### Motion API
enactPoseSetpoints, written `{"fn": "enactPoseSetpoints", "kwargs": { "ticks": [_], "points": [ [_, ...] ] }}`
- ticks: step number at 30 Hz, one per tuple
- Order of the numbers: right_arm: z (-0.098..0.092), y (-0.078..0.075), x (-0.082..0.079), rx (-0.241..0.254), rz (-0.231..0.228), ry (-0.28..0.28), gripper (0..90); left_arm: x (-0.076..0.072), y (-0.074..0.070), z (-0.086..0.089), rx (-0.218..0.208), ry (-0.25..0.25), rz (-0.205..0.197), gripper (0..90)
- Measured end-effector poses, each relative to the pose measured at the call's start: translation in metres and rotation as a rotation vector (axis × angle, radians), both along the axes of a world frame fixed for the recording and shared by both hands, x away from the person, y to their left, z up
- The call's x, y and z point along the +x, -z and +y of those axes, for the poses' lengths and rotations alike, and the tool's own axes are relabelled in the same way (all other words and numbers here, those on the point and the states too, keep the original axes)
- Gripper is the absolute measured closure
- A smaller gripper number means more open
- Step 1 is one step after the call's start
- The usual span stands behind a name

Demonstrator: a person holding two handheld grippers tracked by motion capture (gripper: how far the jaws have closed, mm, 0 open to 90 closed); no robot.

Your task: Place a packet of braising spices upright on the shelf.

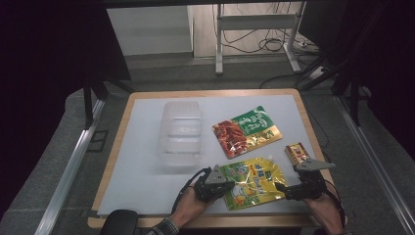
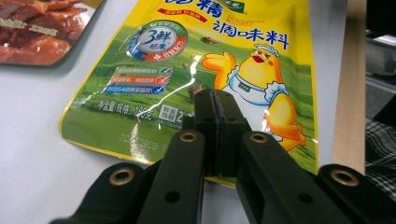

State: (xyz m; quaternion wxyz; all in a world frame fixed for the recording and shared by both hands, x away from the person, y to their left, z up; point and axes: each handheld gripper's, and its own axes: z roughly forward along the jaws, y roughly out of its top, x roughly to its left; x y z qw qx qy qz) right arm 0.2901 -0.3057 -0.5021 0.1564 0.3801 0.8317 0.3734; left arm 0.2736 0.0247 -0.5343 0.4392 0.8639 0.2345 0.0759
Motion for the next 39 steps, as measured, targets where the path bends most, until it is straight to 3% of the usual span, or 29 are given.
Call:
{"fn": "enactPoseSetpoints", "kwargs": {
  "ticks": [8,21,36,39],
  "points": [
    [0.000,0.000,0.000,0.003,0.000,-0.003,1.7,-0.006,0.001,-0.003,0.090,-0.004,-0.051,90.0],
    [0.001,-0.001,0.000,0.035,0.010,-0.005,1.0,-0.011,0.006,0.000,0.104,-0.026,-0.046,90.0],
    [0.009,0.013,0.008,0.057,0.146,-0.046,4.1,-0.013,0.004,-0.001,0.134,-0.032,-0.041,90.0],
    [0.009,0.015,0.011,0.083,0.178,-0.050,5.9,-0.012,0.004,0.000,0.123,-0.034,-0.031,90.0]
  ]
}}
